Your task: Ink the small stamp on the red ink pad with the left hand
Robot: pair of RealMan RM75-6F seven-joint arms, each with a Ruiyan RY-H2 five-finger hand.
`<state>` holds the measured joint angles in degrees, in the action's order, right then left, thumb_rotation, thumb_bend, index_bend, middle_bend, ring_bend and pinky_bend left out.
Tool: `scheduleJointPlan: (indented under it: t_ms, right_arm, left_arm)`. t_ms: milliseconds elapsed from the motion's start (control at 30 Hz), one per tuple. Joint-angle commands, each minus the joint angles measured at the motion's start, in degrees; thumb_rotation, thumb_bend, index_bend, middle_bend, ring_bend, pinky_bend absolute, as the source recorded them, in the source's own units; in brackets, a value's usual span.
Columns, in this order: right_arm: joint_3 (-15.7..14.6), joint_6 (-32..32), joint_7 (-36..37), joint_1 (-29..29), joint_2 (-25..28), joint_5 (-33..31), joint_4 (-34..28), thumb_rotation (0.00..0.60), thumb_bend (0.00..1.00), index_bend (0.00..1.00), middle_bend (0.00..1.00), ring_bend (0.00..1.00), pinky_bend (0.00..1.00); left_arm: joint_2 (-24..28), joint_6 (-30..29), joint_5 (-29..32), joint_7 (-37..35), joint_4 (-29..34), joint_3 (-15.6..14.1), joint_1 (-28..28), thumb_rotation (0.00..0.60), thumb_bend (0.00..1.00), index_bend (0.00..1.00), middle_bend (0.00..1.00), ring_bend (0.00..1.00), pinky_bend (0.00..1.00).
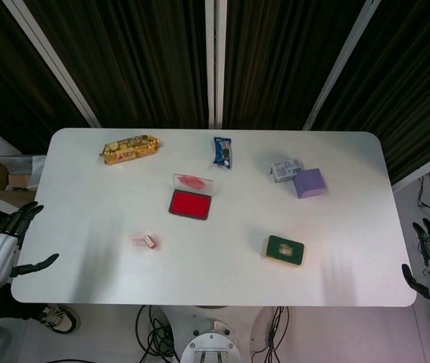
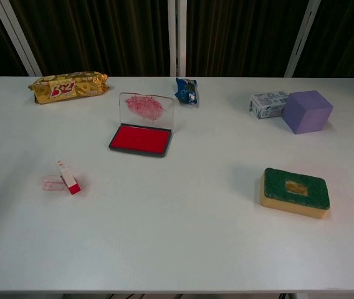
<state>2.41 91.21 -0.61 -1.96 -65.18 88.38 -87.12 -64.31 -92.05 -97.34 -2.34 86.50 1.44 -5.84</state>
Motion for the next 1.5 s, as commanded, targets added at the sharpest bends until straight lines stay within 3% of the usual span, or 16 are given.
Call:
scheduleJointPlan:
  t_ms: [33, 333, 733, 1000, 1500]
  right_arm:
    - [0.2, 0.1, 0.1, -0.1, 0.4, -0.2, -0.4, 0.600, 0.26, 0.00, 0.00, 0.00, 0.00]
    - [0.0, 0.7, 0.6, -0.4, 0.6, 0.2, -0.4, 0.600, 0.26, 0.00, 0.00, 0.00, 0.00]
    - [0.1, 1.7, 1.8, -1.2, 1.3, -0.1, -0.1, 0.600, 0.27, 0.00, 0.00, 0.00, 0.00]
    - [0.3, 1.3, 2.0, -1.0, 1.3, -0.3, 0.0, 0.600, 0.27, 0.00, 0.00, 0.00, 0.00]
    - [0.2, 0.8, 1.6, -1.1, 1.2, -0.5, 0.0, 0.600, 0.27, 0.00, 0.00, 0.00, 0.00]
  left_arm:
    - [-0.5, 2.9, -2.7, -1.8, -0.2, -1.5, -2.3, 0.600, 0.20, 0.13, 0.33, 0.86, 0.98]
    - [-4.0, 14.3, -7.1, 3.3, -1.6, -1.5, -11.5, 0.600, 0.20, 0.14, 0.20, 0.86, 0.97]
    - [-12.9, 24.7, -6.5, 3.0, -8.2, -1.4, -20.5, 0.600, 0.20, 0.17, 0.19, 0.86, 0.97]
    - [-18.3, 26.4, -6.5, 0.7, -15.1, -3.4, -22.6, 0.600, 0.20, 0.19, 0.20, 0.86, 0.97]
    - [-28.3, 25.6, -7.4, -2.4, -27.7, -5.6, -26.0, 0.600, 0.21, 0.31, 0.32, 0.90, 0.99]
